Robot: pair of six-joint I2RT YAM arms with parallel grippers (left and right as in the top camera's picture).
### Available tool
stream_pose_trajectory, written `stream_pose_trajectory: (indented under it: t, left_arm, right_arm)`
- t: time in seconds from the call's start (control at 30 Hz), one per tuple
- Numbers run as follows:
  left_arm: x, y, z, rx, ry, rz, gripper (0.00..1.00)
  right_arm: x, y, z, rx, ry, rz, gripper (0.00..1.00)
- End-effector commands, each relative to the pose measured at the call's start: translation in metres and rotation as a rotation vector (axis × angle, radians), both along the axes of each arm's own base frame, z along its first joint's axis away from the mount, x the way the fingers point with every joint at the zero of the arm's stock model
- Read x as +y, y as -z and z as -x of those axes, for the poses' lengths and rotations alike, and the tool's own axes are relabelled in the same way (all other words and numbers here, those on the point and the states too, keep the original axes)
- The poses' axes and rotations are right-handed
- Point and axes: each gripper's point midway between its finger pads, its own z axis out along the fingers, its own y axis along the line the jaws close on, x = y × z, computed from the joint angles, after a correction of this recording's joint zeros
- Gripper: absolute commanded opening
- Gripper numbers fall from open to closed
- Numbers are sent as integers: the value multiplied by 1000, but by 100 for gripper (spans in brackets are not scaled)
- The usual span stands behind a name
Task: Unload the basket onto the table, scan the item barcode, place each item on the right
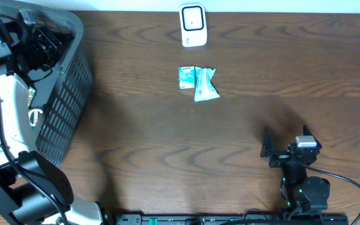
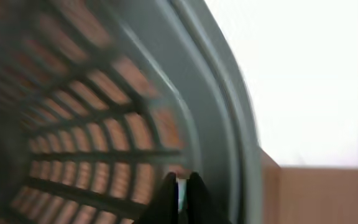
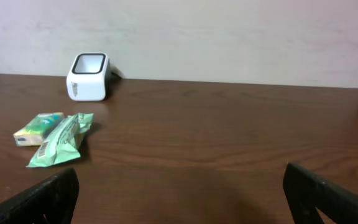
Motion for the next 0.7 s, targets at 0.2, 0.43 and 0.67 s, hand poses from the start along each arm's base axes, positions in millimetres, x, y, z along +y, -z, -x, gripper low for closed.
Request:
stream_pose_trajectory:
  t: [0.2, 0.43, 0.67]
  left_arm:
    - [111, -19, 59, 145, -481, -286, 7]
    - [115, 13, 121, 442, -651, -266, 8]
    - [95, 35, 154, 646, -796, -60, 8]
  right_arm:
    - [1, 1, 0, 1, -4, -7, 99]
    - [1, 1, 0, 1, -4, -7, 99]
    - [1, 1, 0, 1, -4, -7, 99]
